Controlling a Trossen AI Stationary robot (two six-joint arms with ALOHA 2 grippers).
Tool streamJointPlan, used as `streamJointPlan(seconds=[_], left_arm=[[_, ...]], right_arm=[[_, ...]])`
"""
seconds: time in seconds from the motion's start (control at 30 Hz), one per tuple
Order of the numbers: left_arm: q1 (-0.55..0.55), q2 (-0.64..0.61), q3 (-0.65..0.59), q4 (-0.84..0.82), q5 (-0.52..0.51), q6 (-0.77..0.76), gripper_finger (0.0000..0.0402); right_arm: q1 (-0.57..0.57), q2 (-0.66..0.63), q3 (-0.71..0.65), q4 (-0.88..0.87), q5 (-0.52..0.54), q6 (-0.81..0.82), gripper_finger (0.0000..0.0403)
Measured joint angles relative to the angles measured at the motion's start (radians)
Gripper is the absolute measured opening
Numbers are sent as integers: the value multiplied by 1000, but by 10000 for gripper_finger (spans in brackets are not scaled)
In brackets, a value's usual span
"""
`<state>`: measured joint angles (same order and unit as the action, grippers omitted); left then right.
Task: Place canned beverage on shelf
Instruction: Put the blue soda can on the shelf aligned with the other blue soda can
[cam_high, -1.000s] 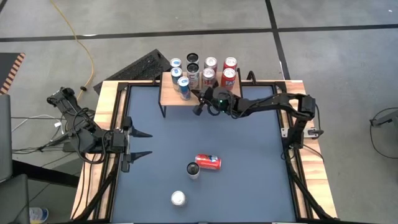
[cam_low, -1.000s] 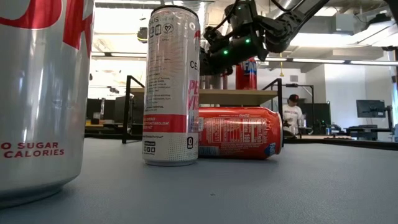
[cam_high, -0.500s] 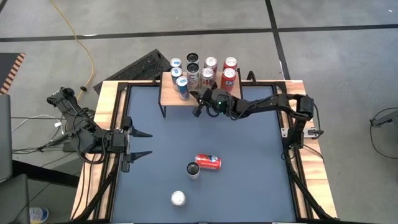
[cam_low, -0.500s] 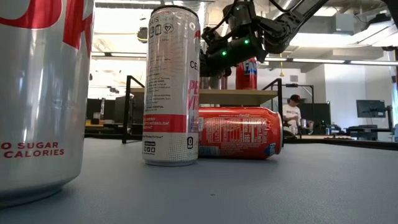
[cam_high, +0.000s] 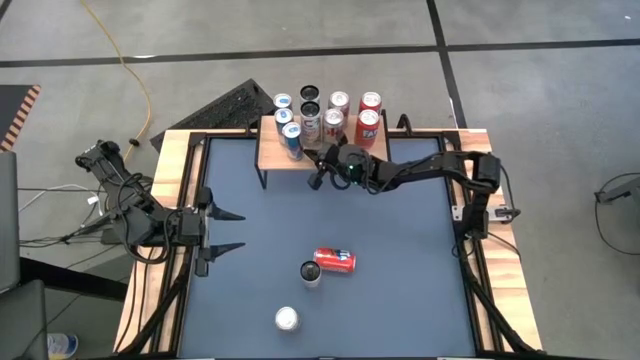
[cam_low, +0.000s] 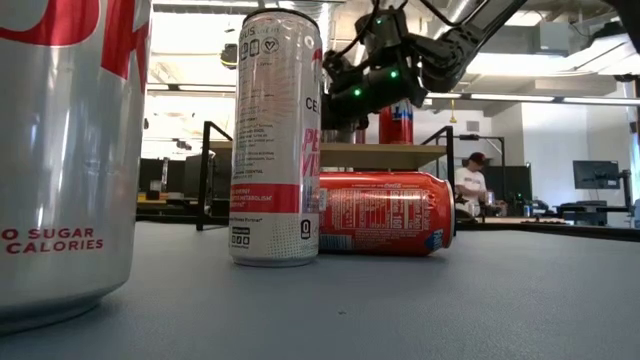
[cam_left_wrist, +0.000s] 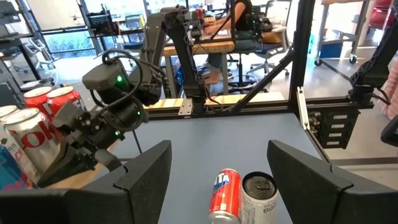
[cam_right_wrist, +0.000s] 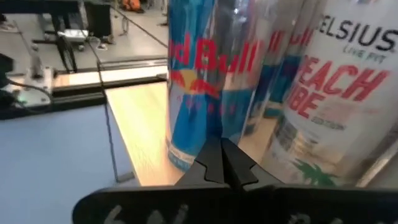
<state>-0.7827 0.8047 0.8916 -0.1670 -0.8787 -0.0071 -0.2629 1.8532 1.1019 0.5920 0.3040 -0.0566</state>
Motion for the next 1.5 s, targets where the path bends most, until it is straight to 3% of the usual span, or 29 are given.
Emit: streamJointPlan(seconds=[1.03,1.17,1.3,1.5], left_arm=[[0,0,0,0,-28,-5,257],[0,0,0,0,-28,-11,257],[0,0,0,0,-28,-12,257],[0,0,0,0,-27,-12,257]], right_arm=[[-13,16,2,92,-76,15,0],[-10,16,2,89,-61,6,0],[2,16,3,90,38,0,0],[-9,17,4,91,-3,28,0]])
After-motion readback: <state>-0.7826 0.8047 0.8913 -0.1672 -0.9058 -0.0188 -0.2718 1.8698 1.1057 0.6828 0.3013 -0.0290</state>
